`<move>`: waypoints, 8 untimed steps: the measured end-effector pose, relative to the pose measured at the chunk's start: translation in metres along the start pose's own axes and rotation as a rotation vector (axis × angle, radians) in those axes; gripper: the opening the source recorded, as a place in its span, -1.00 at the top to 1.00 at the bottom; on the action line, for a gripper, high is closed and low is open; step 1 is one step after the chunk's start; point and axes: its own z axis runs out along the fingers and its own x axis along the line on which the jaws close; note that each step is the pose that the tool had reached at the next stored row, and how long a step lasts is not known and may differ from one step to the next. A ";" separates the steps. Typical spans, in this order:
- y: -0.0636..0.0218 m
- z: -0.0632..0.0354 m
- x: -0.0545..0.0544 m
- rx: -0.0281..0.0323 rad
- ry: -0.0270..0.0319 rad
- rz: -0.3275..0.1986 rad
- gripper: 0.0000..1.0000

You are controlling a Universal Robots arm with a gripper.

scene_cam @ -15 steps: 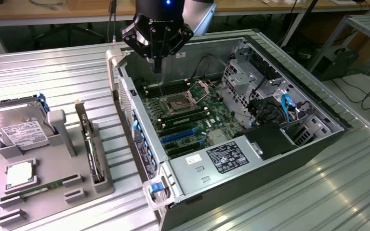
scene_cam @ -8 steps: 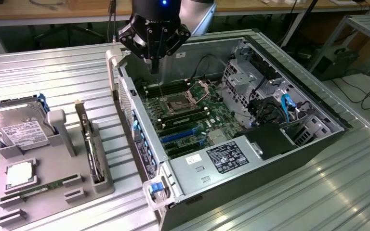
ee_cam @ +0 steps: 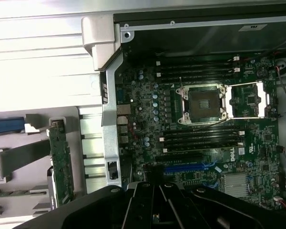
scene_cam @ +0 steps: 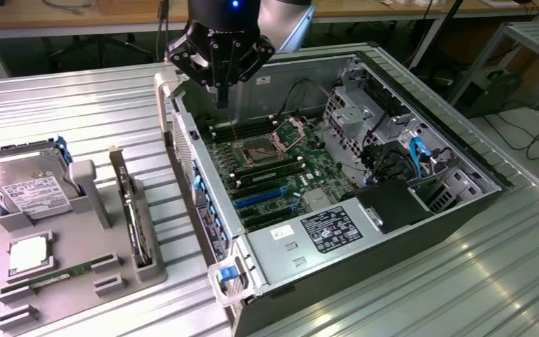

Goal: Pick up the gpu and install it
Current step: 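Reach for the gpu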

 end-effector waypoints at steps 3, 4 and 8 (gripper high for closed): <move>-0.0003 0.0000 0.002 0.0000 0.0000 0.000 0.79; -0.0004 -0.0001 0.002 0.0000 0.0000 0.000 0.79; -0.0008 -0.0002 0.004 0.0001 0.0000 0.000 0.79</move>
